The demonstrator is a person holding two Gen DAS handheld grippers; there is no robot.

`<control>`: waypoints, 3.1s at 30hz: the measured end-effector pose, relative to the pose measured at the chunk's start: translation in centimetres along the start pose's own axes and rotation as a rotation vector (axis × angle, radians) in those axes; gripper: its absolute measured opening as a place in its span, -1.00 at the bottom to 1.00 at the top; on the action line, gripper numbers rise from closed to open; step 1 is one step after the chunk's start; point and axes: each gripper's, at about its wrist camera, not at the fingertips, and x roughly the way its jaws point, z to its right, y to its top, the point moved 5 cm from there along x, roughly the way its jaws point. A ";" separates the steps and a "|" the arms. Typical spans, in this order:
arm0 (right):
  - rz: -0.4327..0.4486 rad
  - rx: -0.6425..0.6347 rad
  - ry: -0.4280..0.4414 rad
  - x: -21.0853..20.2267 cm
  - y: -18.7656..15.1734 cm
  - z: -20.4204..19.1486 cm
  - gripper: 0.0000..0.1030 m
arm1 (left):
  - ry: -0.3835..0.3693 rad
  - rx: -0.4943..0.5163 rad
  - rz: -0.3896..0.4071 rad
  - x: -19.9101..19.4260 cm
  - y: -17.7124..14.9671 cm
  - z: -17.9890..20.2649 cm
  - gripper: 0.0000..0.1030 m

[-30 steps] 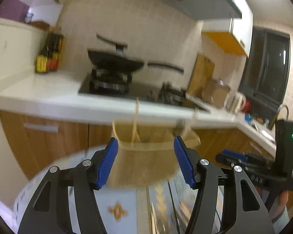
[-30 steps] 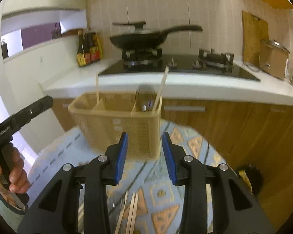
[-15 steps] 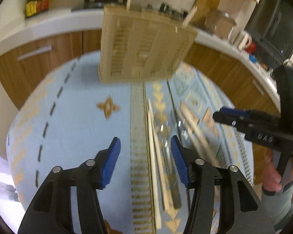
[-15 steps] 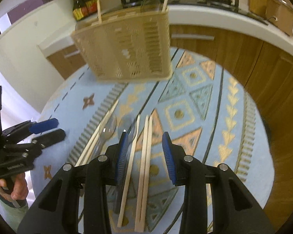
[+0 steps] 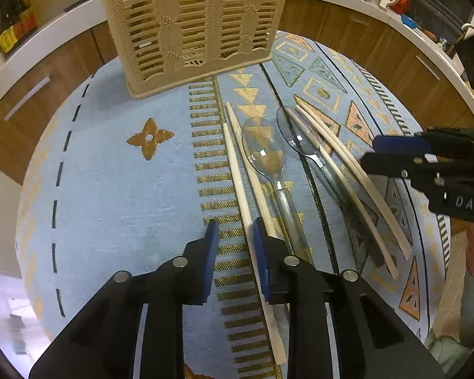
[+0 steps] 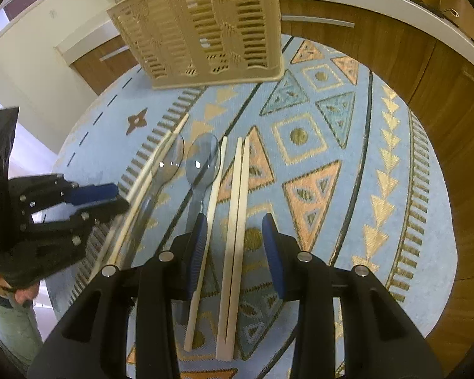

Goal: Organize utensils
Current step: 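Grasp a chopstick pair with the right tool while the left grasps a chopstick, then lift the chopsticks and release them into the caddy with both tools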

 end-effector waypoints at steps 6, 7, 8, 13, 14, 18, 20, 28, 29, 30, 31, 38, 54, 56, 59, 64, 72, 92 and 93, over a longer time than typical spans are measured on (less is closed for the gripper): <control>-0.046 -0.002 -0.018 1.2 -0.4 0.0 -0.47 | 0.073 0.046 -0.014 0.5 1.0 0.8 -0.53; -0.056 0.001 -0.020 1.4 -0.4 0.0 -0.48 | 0.102 0.068 -0.014 0.7 1.2 1.2 -0.53; -0.064 0.001 -0.023 1.6 -0.5 0.0 -0.49 | 0.117 0.079 -0.013 0.7 1.3 1.5 -0.54; -0.083 -0.056 -0.094 2.2 -0.5 -1.0 -0.50 | 0.120 0.058 -0.010 0.9 1.8 1.5 -0.59; -0.086 -0.069 -0.111 2.3 -0.4 -1.3 -0.58 | 0.128 0.062 -0.011 1.0 1.9 1.6 -0.62; -0.104 -0.091 -0.139 2.5 -0.4 -1.6 -0.79 | 0.161 0.078 0.001 1.0 1.7 1.9 -0.88; -0.097 -0.093 -0.140 2.5 -0.5 -1.6 -0.79 | 0.168 0.059 0.017 0.9 1.6 1.6 -0.93; -0.023 -0.067 -0.095 0.0 0.1 -1.0 -0.81 | 0.061 -0.079 0.122 -1.9 1.4 -0.3 -0.93; -0.010 -0.067 -0.092 -0.3 0.3 -0.9 -0.81 | 0.047 -0.090 0.147 -2.6 1.5 -0.5 -0.93; 0.020 -0.071 -0.081 -1.0 0.7 -1.0 -0.81 | 0.025 -0.096 0.193 -3.8 1.7 -0.6 -0.93; 0.051 -0.081 -0.066 -1.8 1.1 -1.2 -0.81 | 0.006 -0.101 0.221 -4.5 1.9 -0.5 -0.93; 0.285 -0.176 -0.007 -7.5 4.1 -3.2 -0.82 | -0.110 -0.155 0.524 -13.0 5.3 -1.8 -0.93; 0.659 -0.102 0.178 -16.3 17.1 -2.1 -0.96 | -0.181 -0.235 0.869 -19.6 18.2 -5.9 -0.93; 0.673 -0.091 0.166 -16.3 18.4 -1.8 -0.95 | -0.191 -0.256 0.884 -19.2 19.1 -6.8 -0.93; 0.692 -0.077 0.135 -16.6 20.0 -0.9 -0.95 | -0.207 -0.292 0.914 -18.6 20.5 -8.2 -0.93; 0.698 -0.072 0.039 -15.0 21.3 0.0 -0.95 | -0.157 -0.338 0.938 -16.0 22.0 -9.7 -0.93; 0.661 -0.094 -0.031 -10.3 21.6 0.1 -0.95 | 0.057 -0.305 0.977 -12.5 22.1 -8.9 -0.92; 0.549 -0.065 0.081 -10.3 14.4 0.8 -0.32 | -0.074 -0.322 0.892 -14.7 12.4 -7.1 0.16; 0.535 -0.063 0.080 -10.3 13.8 0.7 -0.32 | -0.076 -0.319 0.869 -14.9 11.8 -6.7 0.17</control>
